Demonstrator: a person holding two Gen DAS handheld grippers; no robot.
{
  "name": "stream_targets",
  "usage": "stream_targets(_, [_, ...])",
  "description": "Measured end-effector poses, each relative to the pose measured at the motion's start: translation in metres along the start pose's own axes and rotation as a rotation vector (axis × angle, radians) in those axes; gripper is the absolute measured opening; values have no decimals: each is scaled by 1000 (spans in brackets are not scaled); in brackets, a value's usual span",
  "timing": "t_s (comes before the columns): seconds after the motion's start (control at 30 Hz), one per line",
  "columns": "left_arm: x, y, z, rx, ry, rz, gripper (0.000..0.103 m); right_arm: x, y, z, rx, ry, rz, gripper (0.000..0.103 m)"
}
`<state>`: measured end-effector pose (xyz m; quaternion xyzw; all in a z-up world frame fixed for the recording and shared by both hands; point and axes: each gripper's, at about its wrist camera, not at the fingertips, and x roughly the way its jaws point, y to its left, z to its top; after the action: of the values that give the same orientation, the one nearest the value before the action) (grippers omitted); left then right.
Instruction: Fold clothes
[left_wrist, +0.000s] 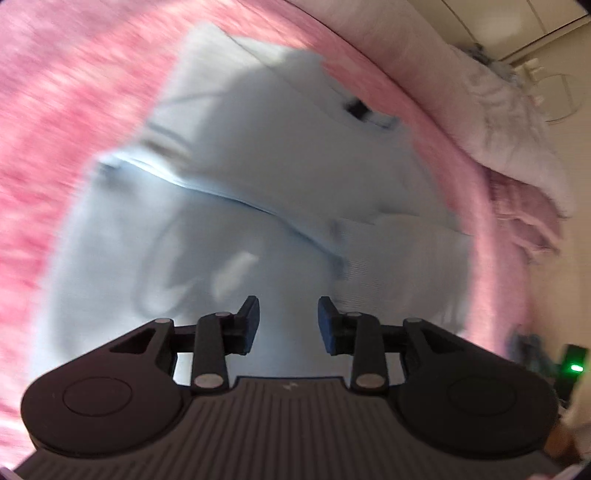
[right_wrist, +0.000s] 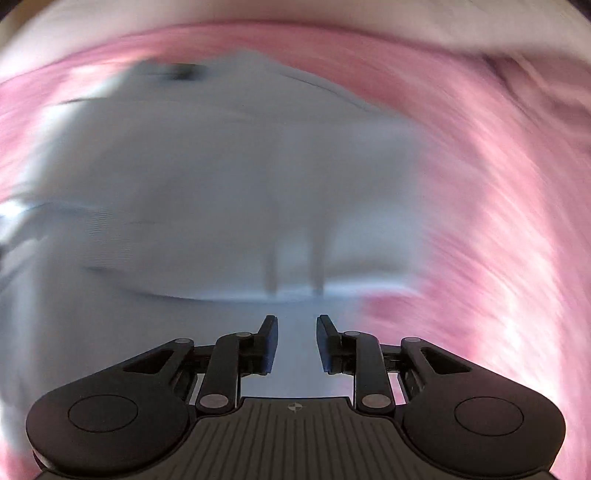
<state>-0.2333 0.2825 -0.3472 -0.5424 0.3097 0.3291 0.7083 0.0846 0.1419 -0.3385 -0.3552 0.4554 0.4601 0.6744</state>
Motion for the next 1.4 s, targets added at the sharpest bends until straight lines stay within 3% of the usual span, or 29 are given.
stream_targets(0.1, [27, -11, 1, -44, 23, -82, 34, 8, -60, 1, 209, 43, -74, 26])
stream_targets(0.23, [60, -20, 5, -77, 23, -86, 34, 15, -123, -2, 503, 51, -53, 27])
stream_targets(0.4, [90, -33, 4, -54, 38, -56, 32, 21, -156, -6, 630, 59, -43, 27])
stream_targets(0.47, [92, -40, 5, -26, 28, -78, 9, 20, -158, -7, 628, 69, -37, 28])
stream_targets(0.6, [70, -65, 14, 97, -41, -109, 4, 22, -149, -11, 581, 63, -41, 28])
stream_targets(0.7, [25, -82, 35, 233, -164, -101, 4, 24, -144, -7, 525, 56, -48, 28])
stream_targets(0.83, [-33, -77, 69, 395, -341, 42, 4, 17, -131, 3, 488, 3, 0, 28])
stream_targets(0.93, [-47, -49, 88, 408, -355, 141, 4, 13, -116, 15, 427, -68, 36, 28])
stream_targets(1.03, [-26, -10, 98, 316, -259, 193, 4, 13, -95, 24, 351, -122, 82, 28])
stream_targets(1.17, [8, 35, 92, 133, -146, 161, 9, 15, -62, 33, 211, -159, 147, 28])
stream_targets(1.4, [14, 66, 85, -33, -149, 125, 21, 26, -12, 36, -78, -192, 119, 28])
